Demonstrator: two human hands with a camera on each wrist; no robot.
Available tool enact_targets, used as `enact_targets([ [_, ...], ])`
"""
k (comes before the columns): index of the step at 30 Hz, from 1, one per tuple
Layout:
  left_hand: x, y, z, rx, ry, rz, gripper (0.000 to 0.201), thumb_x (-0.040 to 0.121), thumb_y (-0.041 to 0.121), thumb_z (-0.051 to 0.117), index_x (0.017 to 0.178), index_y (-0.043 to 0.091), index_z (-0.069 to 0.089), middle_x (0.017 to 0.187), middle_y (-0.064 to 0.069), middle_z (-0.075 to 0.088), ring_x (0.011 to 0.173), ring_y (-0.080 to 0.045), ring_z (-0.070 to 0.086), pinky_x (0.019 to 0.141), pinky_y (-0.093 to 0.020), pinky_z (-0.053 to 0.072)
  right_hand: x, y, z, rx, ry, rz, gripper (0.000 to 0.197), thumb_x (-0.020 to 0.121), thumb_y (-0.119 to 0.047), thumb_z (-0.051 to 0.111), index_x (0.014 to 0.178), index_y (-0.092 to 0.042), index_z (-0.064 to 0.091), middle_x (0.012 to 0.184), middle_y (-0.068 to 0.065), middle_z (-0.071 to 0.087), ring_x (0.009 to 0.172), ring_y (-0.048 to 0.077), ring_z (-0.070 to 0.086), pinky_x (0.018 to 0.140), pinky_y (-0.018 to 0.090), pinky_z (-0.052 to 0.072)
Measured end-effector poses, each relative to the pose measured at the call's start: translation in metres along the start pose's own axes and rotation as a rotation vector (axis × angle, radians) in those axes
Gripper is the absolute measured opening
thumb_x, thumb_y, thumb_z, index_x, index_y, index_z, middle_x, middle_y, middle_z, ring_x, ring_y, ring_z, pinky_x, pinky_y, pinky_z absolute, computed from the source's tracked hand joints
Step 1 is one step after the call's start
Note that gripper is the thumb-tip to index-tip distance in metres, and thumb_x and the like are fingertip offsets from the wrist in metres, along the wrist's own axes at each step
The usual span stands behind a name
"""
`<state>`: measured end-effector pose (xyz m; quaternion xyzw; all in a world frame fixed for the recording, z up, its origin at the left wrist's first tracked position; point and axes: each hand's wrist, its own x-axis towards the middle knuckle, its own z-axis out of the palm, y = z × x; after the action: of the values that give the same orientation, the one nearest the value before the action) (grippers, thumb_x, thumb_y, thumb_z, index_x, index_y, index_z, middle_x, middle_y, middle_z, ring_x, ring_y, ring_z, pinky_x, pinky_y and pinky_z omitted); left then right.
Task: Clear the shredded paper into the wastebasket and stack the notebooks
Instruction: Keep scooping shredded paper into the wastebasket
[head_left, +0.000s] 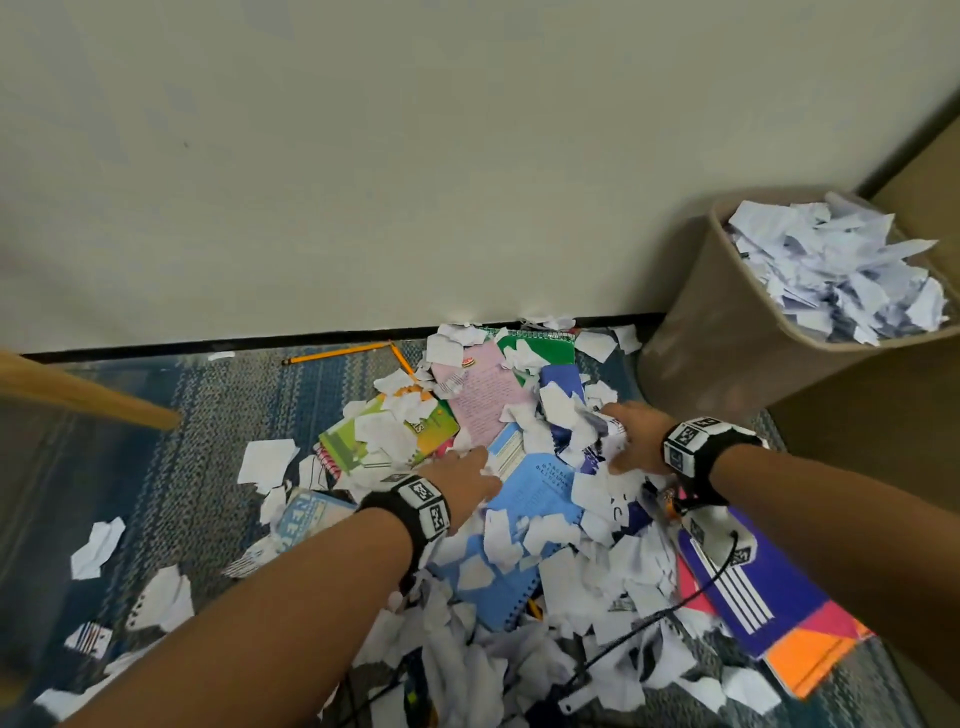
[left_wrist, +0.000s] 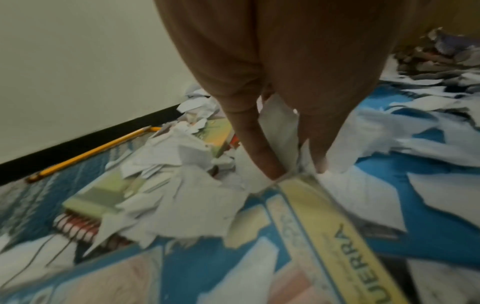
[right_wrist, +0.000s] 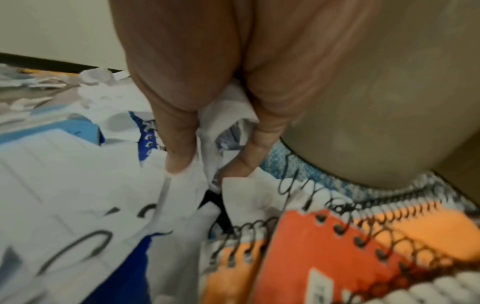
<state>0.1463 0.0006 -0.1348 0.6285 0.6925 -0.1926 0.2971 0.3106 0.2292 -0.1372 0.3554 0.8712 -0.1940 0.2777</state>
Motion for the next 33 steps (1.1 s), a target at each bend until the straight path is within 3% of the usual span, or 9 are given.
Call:
enact_targets([
  [3,0.0,-0.014,0.003,-0.056,0.025,-0.032,0.034,0.087,0.001,0.057,0.119,0.01,0.051,0.125,-0.014,0.045,0.111,-0.033,0.051,0.087,-0.04,0.045,-0.006,-0.005,-0.005,-0.054,0.053,-0.038,0.074,0.08,-0.026,0.074,0.145,-0.019,0.039,0.138,0.01,0.047,0.128,0.029,0.045,0.101,0.031,0.038],
  [7,-0.004,-0.038,-0.003,-0.241,0.133,-0.173,0.02,0.083,-0.002,0.055,0.096,0.012,0.055,0.111,-0.011,0.058,0.1,-0.03,0.058,0.08,-0.036,0.049,-0.014,-0.019,-0.023,-0.077,0.166,-0.103,0.034,0.078,-0.025,0.069,0.109,-0.023,0.057,0.101,0.003,0.053,0.103,0.028,0.058,0.079,0.03,0.044],
  [11,-0.014,-0.066,-0.007,-0.412,0.313,-0.283,0.024,0.085,-0.001,0.052,0.104,0.013,0.055,0.107,-0.01,0.061,0.091,-0.026,0.057,0.071,-0.032,0.044,-0.021,-0.049,-0.037,-0.025,0.295,-0.237,0.049,0.079,-0.024,0.069,0.127,-0.023,0.057,0.11,0.007,0.057,0.102,0.025,0.055,0.085,0.031,0.044],
  [14,-0.025,-0.081,-0.002,-0.519,0.324,-0.373,0.038,0.083,-0.005,0.052,0.113,0.017,0.047,0.102,-0.009,0.056,0.083,-0.026,0.056,0.066,-0.033,0.046,-0.022,-0.078,-0.035,0.046,0.29,-0.322,0.035,0.08,-0.026,0.067,0.114,-0.02,0.061,0.107,0.004,0.063,0.101,0.025,0.059,0.085,0.034,0.049],
  [17,-0.03,-0.09,0.01,-0.547,0.32,-0.431,0.046,0.086,-0.002,0.052,0.125,0.022,0.046,0.112,-0.009,0.053,0.094,-0.025,0.056,0.076,-0.034,0.05,-0.023,-0.101,-0.02,0.155,0.187,-0.323,0.03,0.085,-0.025,0.062,0.115,-0.02,0.057,0.098,0.001,0.061,0.091,0.024,0.062,0.074,0.031,0.048],
  [22,-0.034,-0.096,0.03,-0.575,0.351,-0.377,0.036,0.088,0.017,0.061,0.122,0.025,0.054,0.129,-0.006,0.054,0.113,-0.025,0.053,0.093,-0.035,0.047,-0.015,-0.116,0.007,0.243,0.003,-0.276,0.064,0.091,-0.043,0.061,0.145,-0.026,0.032,0.115,0.007,0.063,0.082,0.018,0.062,0.074,0.029,0.05],
  [25,-0.037,-0.097,0.034,-0.472,0.283,-0.365,0.06,0.078,0.048,0.069,0.131,0.034,0.046,0.138,-0.002,0.04,0.127,-0.027,0.039,0.1,-0.039,0.042,-0.004,-0.112,0.013,-0.009,0.097,-0.319,0.072,0.086,-0.045,0.066,0.145,-0.026,0.031,0.133,0.01,0.051,0.112,0.029,0.055,0.094,0.038,0.047],
  [28,-0.041,-0.096,0.039,-0.39,0.243,-0.468,0.097,0.065,0.075,0.065,0.145,0.044,0.019,0.156,0.007,0.005,0.142,-0.03,0.011,0.104,-0.053,0.034,0.005,-0.104,0.02,-0.191,0.192,-0.311,0.076,0.082,-0.047,0.066,0.146,-0.027,0.029,0.147,0.011,0.031,0.128,0.037,0.038,0.101,0.048,0.042],
  [33,-0.035,-0.096,0.06,-0.448,0.21,-0.506,0.126,0.059,0.08,0.065,0.147,0.042,-0.016,0.157,0.002,-0.022,0.146,-0.033,-0.01,0.109,-0.064,0.021,0.005,-0.099,0.044,-0.196,0.166,-0.277,0.078,0.087,-0.053,0.051,0.151,-0.028,0.014,0.162,0.007,-0.004,0.147,0.039,0.0,0.115,0.059,0.019],
])
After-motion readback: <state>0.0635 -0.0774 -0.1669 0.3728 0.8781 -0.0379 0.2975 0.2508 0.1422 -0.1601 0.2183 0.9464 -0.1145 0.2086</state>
